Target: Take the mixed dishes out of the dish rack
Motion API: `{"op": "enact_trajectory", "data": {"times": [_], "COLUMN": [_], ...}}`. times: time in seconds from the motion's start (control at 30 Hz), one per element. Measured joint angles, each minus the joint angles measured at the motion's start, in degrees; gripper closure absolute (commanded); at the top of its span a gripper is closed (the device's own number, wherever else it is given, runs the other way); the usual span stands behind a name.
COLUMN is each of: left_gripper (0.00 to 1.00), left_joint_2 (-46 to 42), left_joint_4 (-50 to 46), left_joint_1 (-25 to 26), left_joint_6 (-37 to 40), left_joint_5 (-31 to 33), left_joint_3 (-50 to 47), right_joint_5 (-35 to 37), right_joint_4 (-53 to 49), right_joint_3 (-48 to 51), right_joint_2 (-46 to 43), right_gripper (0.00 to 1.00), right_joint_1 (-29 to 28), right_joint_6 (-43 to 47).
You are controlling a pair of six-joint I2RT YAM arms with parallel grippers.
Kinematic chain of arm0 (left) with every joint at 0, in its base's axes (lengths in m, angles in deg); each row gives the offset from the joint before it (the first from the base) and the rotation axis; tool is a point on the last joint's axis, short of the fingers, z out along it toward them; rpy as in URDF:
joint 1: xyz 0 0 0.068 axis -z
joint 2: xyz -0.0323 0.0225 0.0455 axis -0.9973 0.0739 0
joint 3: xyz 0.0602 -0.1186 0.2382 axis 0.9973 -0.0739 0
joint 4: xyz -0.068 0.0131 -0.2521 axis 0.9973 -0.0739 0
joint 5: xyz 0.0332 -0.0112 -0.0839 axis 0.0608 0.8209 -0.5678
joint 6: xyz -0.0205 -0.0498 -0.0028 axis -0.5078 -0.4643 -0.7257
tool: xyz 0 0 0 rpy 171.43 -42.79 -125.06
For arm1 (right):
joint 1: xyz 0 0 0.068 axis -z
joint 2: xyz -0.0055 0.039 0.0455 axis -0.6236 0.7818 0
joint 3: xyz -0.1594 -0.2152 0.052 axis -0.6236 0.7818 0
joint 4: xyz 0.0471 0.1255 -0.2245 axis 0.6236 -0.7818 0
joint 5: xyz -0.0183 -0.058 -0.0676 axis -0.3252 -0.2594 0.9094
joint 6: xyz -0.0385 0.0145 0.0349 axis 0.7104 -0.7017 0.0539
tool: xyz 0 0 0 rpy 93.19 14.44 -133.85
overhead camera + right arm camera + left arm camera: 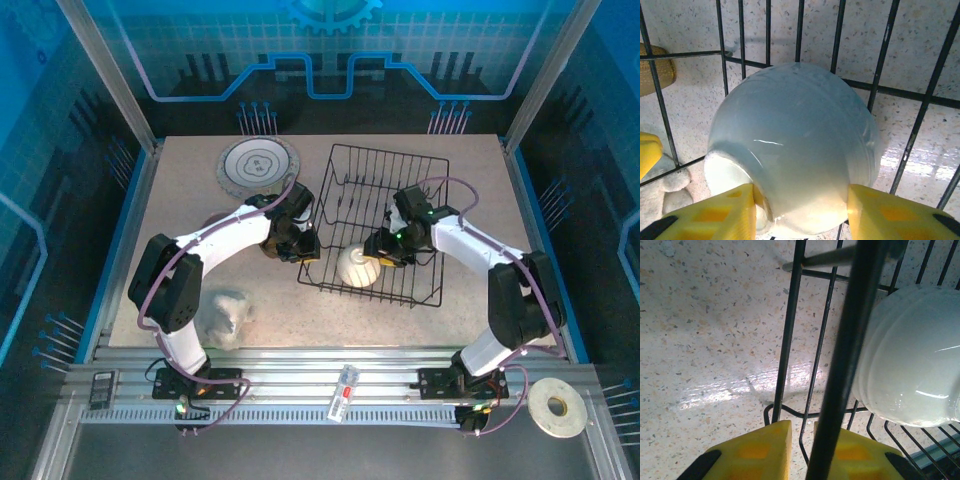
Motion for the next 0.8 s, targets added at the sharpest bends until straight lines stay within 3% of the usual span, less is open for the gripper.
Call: {"op": "enact_trajectory", "data": {"times": [0.23,0.8], "left_gripper": [0.79,0.46], "left_joint_2": [-0.7,-3.3], "left_joint_4": [0.6,0.8], "left_joint_1": [0.0,0.1], "left_joint_6": [-0.3,-1.5], "left_joint_5": [0.0,0.0], "left_joint_3": [-0.9,-1.6], "right_joint_5": [-1.7,-7.9], "right_joint_4": [3.1,11.6], "right_joint_3": [2.6,6.8], "right_joint_2": [-1.6,-2.4], "right_gripper": [0.67,0.76], "right_joint_1": [0.7,1.7], "right_joint_6": [-0.6,-3.8]}}
